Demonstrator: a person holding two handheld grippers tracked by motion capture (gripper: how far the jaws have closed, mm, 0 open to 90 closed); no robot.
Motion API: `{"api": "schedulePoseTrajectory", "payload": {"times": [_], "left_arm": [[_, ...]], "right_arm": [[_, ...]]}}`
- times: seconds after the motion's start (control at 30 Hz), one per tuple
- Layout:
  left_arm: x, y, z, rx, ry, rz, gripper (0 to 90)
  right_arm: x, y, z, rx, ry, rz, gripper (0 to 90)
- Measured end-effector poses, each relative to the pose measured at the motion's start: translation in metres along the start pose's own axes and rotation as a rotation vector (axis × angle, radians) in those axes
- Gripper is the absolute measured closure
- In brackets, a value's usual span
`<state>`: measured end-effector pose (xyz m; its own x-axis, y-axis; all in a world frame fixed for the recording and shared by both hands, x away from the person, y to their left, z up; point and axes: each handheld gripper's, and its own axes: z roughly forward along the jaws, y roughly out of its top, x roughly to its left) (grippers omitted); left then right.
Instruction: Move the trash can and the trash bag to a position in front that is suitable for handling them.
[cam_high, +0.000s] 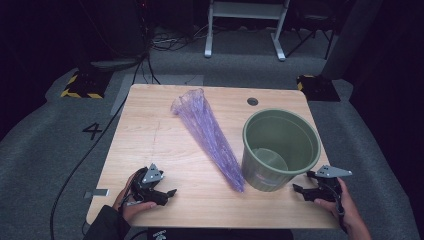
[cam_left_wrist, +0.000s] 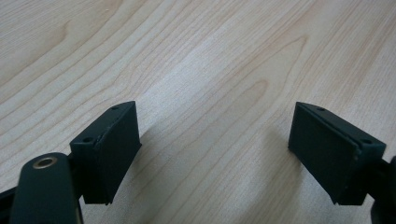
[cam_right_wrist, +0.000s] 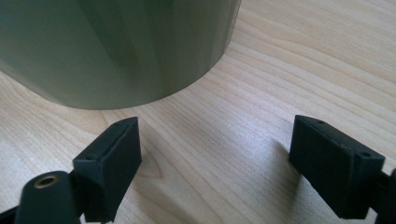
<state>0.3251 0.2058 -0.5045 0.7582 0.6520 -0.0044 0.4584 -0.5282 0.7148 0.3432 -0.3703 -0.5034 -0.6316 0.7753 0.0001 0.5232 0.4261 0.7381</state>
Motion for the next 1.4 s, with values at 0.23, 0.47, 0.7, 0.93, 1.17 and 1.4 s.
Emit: {"api": "schedulePoseTrajectory", "payload": {"times": [0.23, 0.47, 0.7, 0.93, 1.17, 1.4], "left_arm": [[0.000, 0.000, 0.000, 0.000, 0.001, 0.000, 16.1], [0.000, 0.000, 0.000, -0.001, -0.001, 0.001, 16.1], [0.000, 0.000, 0.000, -0.001, -0.001, 0.001, 16.2], [0.000, 0.000, 0.000, -0.001, -0.002, 0.001, 16.1], [0.000, 0.000, 0.000, -0.001, -0.002, 0.001, 16.1], [0.000, 0.000, 0.000, -0.001, -0.002, 0.001, 16.2]], "right_arm": [[0.000, 0.000, 0.000, -0.003, -0.004, 0.001, 15.9], [-0.010, 0.006, 0.003, 0.004, -0.053, 0.060, 19.9], [-0.022, 0.022, 0.008, -0.014, -0.038, 0.066, 22.3], [-0.033, 0.034, 0.013, -0.064, -0.060, 0.061, 23.8], [-0.036, 0.042, 0.019, -0.123, -0.042, 0.047, 26.8], [-0.027, 0.048, 0.026, -0.126, -0.012, -0.006, 27.7]]}}
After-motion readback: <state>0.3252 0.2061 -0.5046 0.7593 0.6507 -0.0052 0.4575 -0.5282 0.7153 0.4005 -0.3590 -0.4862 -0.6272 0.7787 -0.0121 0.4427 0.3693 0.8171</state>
